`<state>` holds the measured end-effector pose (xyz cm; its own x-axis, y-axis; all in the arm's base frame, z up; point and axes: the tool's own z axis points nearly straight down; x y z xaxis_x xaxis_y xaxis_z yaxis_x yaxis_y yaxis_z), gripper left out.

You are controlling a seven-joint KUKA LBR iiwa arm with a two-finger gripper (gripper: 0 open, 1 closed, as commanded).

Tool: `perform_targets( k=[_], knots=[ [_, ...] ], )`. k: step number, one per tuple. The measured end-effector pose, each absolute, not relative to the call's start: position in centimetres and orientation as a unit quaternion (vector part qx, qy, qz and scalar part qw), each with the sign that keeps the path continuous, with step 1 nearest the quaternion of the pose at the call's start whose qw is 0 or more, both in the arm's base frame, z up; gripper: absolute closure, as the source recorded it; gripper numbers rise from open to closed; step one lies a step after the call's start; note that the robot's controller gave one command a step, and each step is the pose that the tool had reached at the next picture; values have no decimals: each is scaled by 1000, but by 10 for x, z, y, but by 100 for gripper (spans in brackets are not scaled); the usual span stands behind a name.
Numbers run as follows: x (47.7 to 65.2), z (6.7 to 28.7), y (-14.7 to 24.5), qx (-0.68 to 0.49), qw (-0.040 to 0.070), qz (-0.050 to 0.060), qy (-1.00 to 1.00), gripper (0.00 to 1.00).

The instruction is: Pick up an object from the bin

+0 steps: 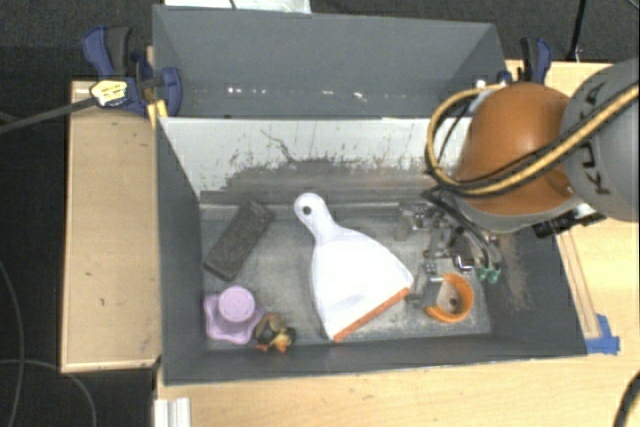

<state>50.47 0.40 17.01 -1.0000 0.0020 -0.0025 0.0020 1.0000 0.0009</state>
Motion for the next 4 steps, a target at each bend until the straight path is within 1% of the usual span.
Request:
perform_targets(
  k=[1, 2, 3, 4],
  knots=[
    [505, 170, 4, 1, 1, 0, 1000, 0],
    [501, 144, -4, -35, 5, 0, 999, 0],
    [503, 111, -20, -141, 1, 0, 990, 0],
    [485, 93, -77, -39, -1, 0, 999, 100]
  ],
)
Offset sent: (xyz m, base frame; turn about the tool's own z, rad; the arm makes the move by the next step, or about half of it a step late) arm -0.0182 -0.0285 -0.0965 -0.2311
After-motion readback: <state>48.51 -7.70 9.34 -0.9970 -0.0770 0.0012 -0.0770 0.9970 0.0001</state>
